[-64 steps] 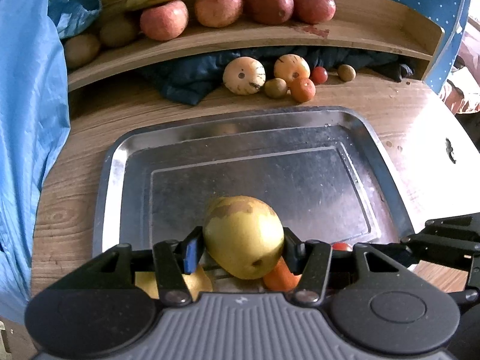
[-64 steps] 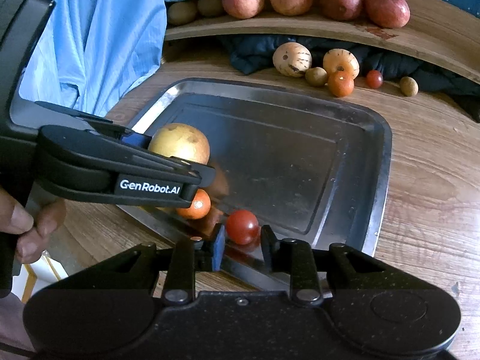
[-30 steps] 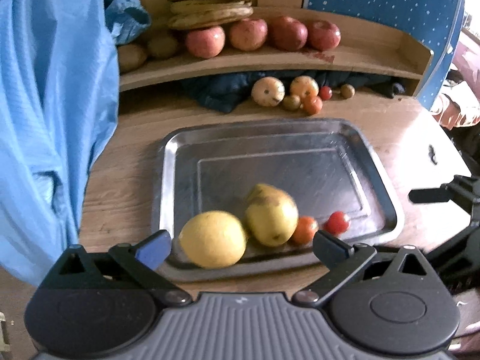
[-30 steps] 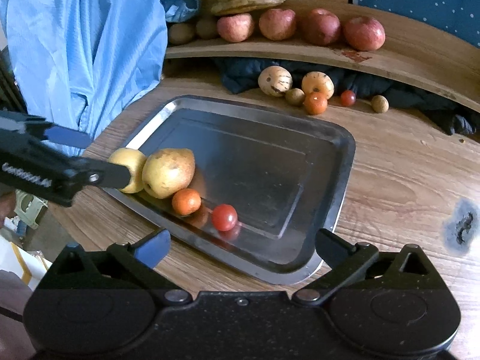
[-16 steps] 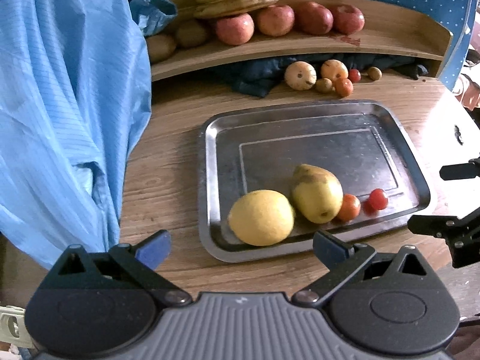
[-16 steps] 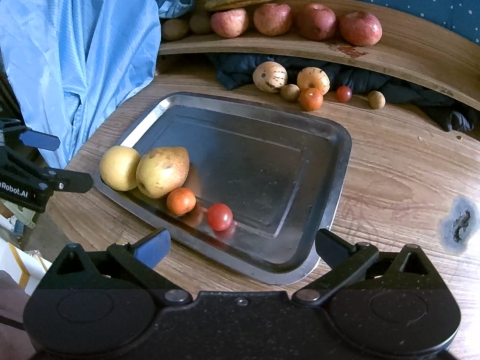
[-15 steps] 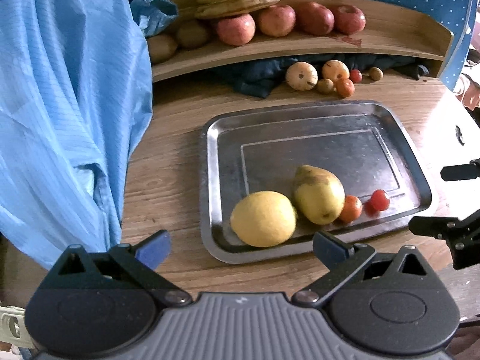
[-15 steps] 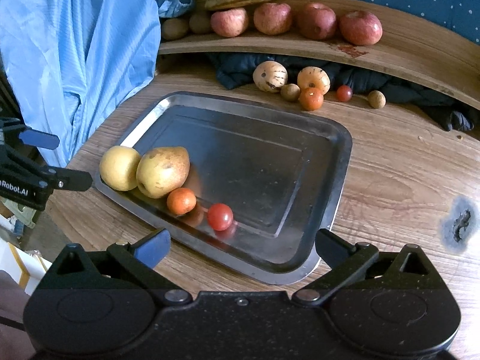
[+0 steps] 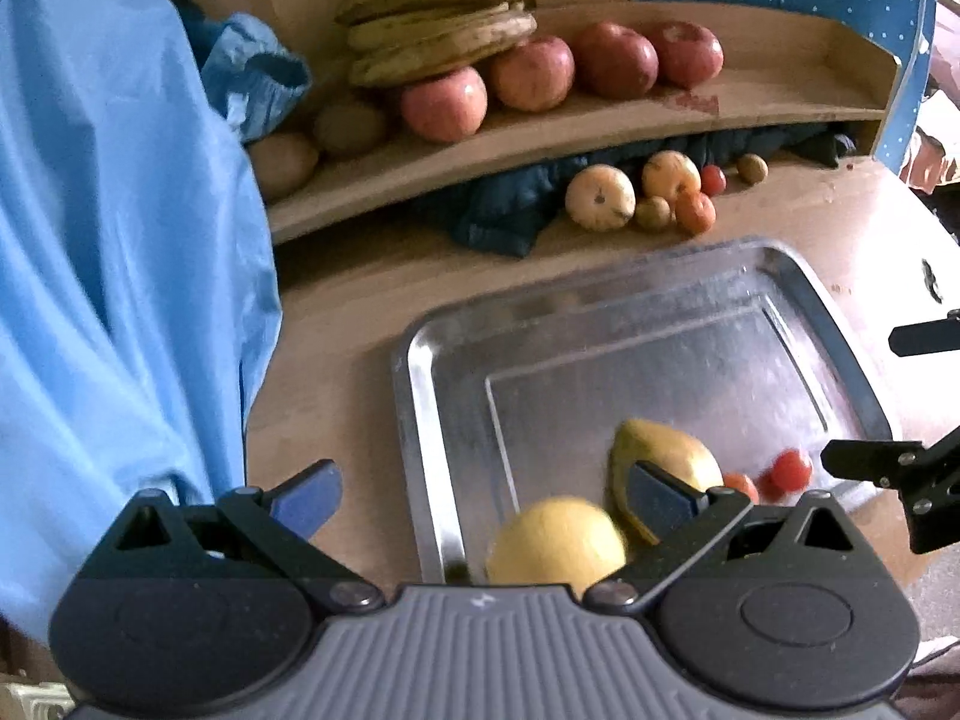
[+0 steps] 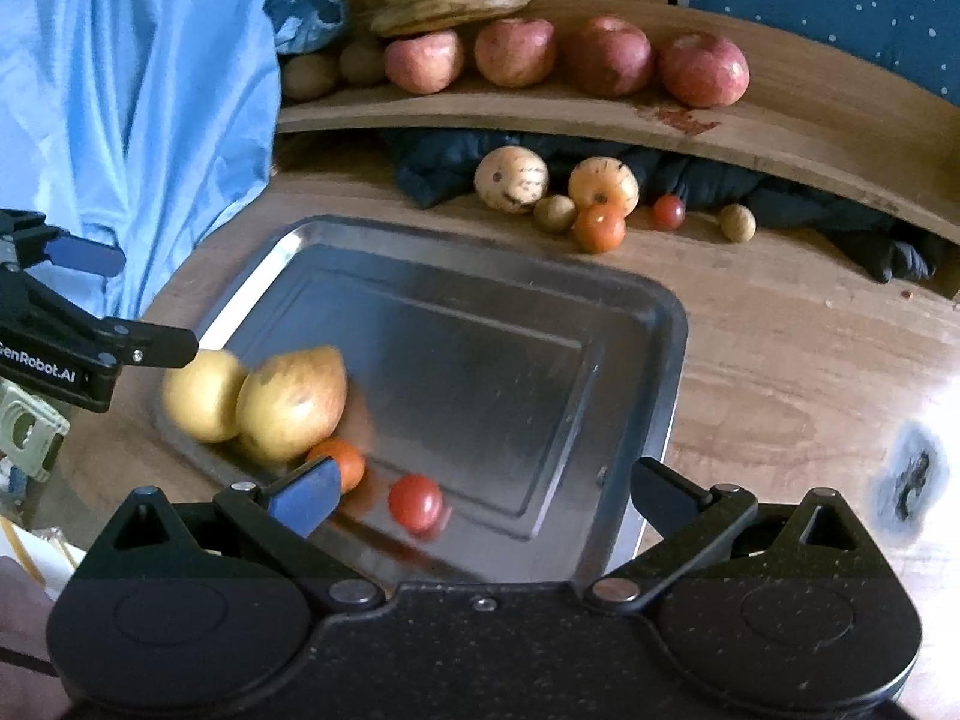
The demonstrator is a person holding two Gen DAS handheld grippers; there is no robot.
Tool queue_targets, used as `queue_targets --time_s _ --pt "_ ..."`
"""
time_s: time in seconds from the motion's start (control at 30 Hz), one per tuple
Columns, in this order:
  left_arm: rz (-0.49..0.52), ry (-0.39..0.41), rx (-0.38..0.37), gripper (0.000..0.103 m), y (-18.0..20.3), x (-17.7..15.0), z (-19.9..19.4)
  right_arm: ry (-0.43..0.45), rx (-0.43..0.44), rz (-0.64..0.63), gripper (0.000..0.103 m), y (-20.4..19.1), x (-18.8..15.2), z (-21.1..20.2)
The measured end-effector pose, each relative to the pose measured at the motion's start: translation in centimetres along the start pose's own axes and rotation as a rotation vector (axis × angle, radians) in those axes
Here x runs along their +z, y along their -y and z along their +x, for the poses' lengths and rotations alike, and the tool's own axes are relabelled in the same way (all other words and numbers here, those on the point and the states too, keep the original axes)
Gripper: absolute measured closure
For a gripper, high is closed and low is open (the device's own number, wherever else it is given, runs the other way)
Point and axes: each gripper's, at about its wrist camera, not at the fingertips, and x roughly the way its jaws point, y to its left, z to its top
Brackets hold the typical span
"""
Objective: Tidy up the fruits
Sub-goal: 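Move both open tools back toward the fruit under the shelf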
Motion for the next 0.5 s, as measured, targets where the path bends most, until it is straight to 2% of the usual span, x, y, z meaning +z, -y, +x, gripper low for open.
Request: queue_targets --time_s 0.3,0.5 --pt "-0.03 0.014 -0.014 0.0 -2.2 2.9 2.6 -0.004 -0.047 0.009 0.001 -0.8 2.6 1.2" --pt "-0.073 0.013 -0.063 0.0 -2.9 4.6 4.6 -0.002 -0.095 0.003 0.001 -1.2 3.7 1.9"
